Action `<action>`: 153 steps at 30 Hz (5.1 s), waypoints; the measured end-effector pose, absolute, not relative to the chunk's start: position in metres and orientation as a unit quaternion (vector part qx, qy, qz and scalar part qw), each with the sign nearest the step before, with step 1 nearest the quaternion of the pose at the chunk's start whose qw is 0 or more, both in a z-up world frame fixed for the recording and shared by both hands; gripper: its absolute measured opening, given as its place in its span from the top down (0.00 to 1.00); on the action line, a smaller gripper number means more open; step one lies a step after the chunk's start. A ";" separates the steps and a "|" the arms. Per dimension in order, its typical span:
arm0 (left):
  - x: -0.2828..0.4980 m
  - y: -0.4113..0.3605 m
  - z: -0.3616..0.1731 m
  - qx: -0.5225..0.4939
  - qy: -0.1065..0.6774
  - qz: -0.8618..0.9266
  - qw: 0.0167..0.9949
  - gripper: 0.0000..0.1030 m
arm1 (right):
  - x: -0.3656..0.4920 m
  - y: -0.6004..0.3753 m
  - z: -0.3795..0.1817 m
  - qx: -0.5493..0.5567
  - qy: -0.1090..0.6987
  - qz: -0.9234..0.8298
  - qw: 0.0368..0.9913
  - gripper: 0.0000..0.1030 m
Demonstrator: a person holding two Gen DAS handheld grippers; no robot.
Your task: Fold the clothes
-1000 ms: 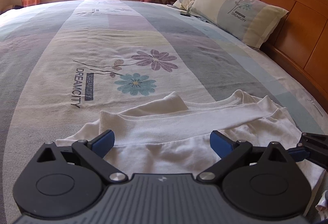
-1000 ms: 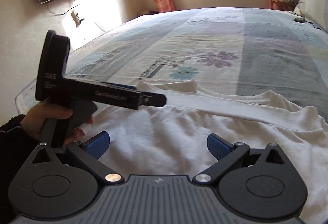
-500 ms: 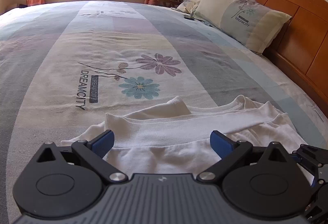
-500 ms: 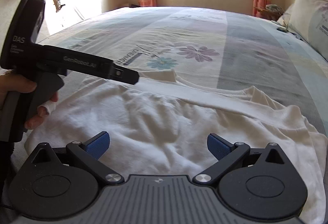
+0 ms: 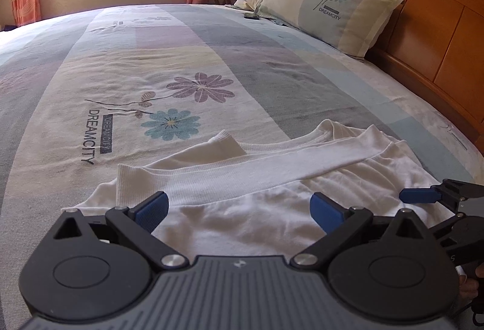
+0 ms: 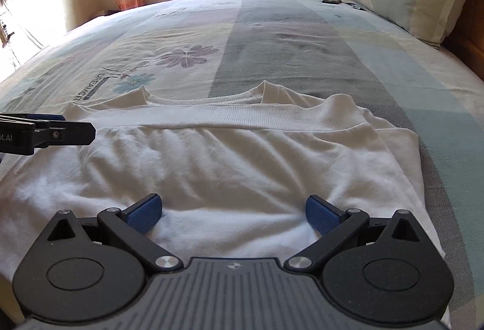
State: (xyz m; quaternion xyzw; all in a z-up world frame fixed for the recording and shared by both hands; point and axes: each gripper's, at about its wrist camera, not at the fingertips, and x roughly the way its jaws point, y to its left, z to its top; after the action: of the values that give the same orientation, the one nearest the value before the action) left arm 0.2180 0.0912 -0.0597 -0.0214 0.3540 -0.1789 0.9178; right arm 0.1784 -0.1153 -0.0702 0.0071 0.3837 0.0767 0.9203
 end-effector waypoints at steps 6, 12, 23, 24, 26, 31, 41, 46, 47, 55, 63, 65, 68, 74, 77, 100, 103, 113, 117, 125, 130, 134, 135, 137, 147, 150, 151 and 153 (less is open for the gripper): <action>0.201 0.127 -0.041 -0.098 0.361 -0.198 0.906 0.03 | 0.177 -0.110 -0.072 -0.007 0.383 0.069 0.921 0.00; 0.181 0.171 -0.036 -0.143 0.360 -0.163 0.907 0.03 | 0.175 -0.112 -0.058 0.002 0.414 0.081 0.907 0.00; 0.188 0.203 -0.059 -0.233 0.407 -0.142 0.872 0.03 | 0.120 -0.103 -0.040 0.060 0.392 0.182 0.900 0.00; 0.188 0.202 -0.059 -0.232 0.407 -0.141 0.872 0.03 | 0.119 -0.097 -0.036 0.067 0.386 0.203 0.897 0.00; 0.188 0.203 -0.057 -0.233 0.404 -0.142 0.873 0.03 | 0.118 -0.078 -0.027 0.070 0.369 0.259 0.890 0.00; 0.188 0.211 -0.059 -0.237 0.415 -0.144 0.867 0.03 | 0.122 -0.002 -0.020 -0.009 0.342 0.379 0.860 0.00; 0.186 0.221 -0.058 -0.247 0.411 -0.145 0.866 0.03 | 0.135 0.110 -0.058 -0.134 0.334 0.438 0.824 0.00; 0.184 0.216 -0.058 -0.239 0.415 -0.152 0.864 0.03 | 0.108 0.096 -0.040 -0.135 0.306 0.472 0.816 0.00; 0.183 0.215 -0.059 -0.236 0.417 -0.154 0.864 0.03 | 0.103 0.091 -0.037 -0.134 0.301 0.470 0.819 0.00; 0.181 0.215 -0.056 -0.238 0.417 -0.151 0.864 0.03 | 0.095 0.057 -0.030 -0.102 0.324 0.449 0.826 0.00; 0.179 0.214 -0.055 -0.242 0.416 -0.172 0.860 0.03 | 0.095 0.082 -0.016 -0.150 0.293 0.470 0.819 0.00; 0.178 0.213 -0.058 -0.242 0.420 -0.181 0.856 0.03 | 0.095 0.083 -0.018 -0.141 0.297 0.470 0.819 0.00; 0.177 0.210 -0.069 -0.247 0.439 -0.184 0.844 0.03 | 0.090 0.076 -0.023 -0.139 0.308 0.451 0.826 0.00; 0.158 0.204 -0.087 -0.298 0.451 -0.201 0.817 0.02 | 0.075 0.015 -0.008 -0.104 0.305 0.408 0.854 0.00; 0.152 0.198 -0.090 -0.318 0.452 -0.222 0.803 0.01 | 0.072 -0.017 -0.008 -0.087 0.316 0.385 0.863 0.00; 0.137 0.223 -0.058 -0.394 0.389 -0.243 0.796 0.01 | 0.074 -0.053 -0.037 -0.010 0.357 0.345 0.868 0.00; 0.151 0.203 -0.071 -0.382 0.411 -0.246 0.790 0.01 | 0.071 -0.053 -0.034 -0.022 0.351 0.342 0.871 0.00; 0.132 0.231 -0.060 -0.351 0.388 -0.182 0.833 0.02 | 0.079 -0.069 -0.043 -0.009 0.363 0.319 0.876 0.00; 0.145 0.243 -0.065 -0.375 0.381 -0.187 0.824 0.02 | 0.086 -0.071 -0.051 0.017 0.375 0.314 0.872 0.00; 0.180 0.235 -0.099 -0.396 0.427 -0.204 0.787 0.02 | 0.090 -0.076 -0.046 0.032 0.371 0.332 0.867 0.00; 0.204 0.225 -0.099 -0.381 0.439 -0.217 0.785 0.01 | 0.097 -0.080 -0.045 0.049 0.371 0.338 0.864 0.00; 0.225 0.218 -0.099 -0.372 0.446 -0.226 0.782 0.01 | 0.099 -0.084 -0.040 0.047 0.361 0.334 0.869 0.00; 0.228 0.216 -0.099 -0.371 0.447 -0.226 0.782 0.01 | 0.099 -0.085 -0.038 0.048 0.358 0.334 0.871 0.00; 0.227 0.216 -0.100 -0.374 0.448 -0.225 0.780 0.01 | 0.100 -0.090 -0.033 0.053 0.351 0.331 0.874 0.00; 0.206 0.210 -0.104 -0.381 0.474 -0.247 0.754 0.01 | 0.100 -0.111 -0.032 0.080 0.346 0.328 0.875 0.00; 0.226 0.206 -0.106 -0.390 0.470 -0.241 0.754 0.01 | 0.100 -0.113 -0.033 0.084 0.348 0.324 0.876 0.00; 0.230 0.205 -0.106 -0.394 0.470 -0.236 0.754 0.01 | 0.100 -0.114 -0.032 0.086 0.346 0.324 0.876 0.00; 0.233 0.202 -0.105 -0.390 0.474 -0.234 0.754 0.01 | 0.098 -0.115 -0.029 0.087 0.341 0.327 0.877 0.00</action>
State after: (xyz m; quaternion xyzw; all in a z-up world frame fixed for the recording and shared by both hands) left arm 0.2332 0.2015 -0.1047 -0.3901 0.4738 -0.2343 0.7539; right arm 0.0978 -0.1147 -0.0291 0.0866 0.3414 0.3267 0.8770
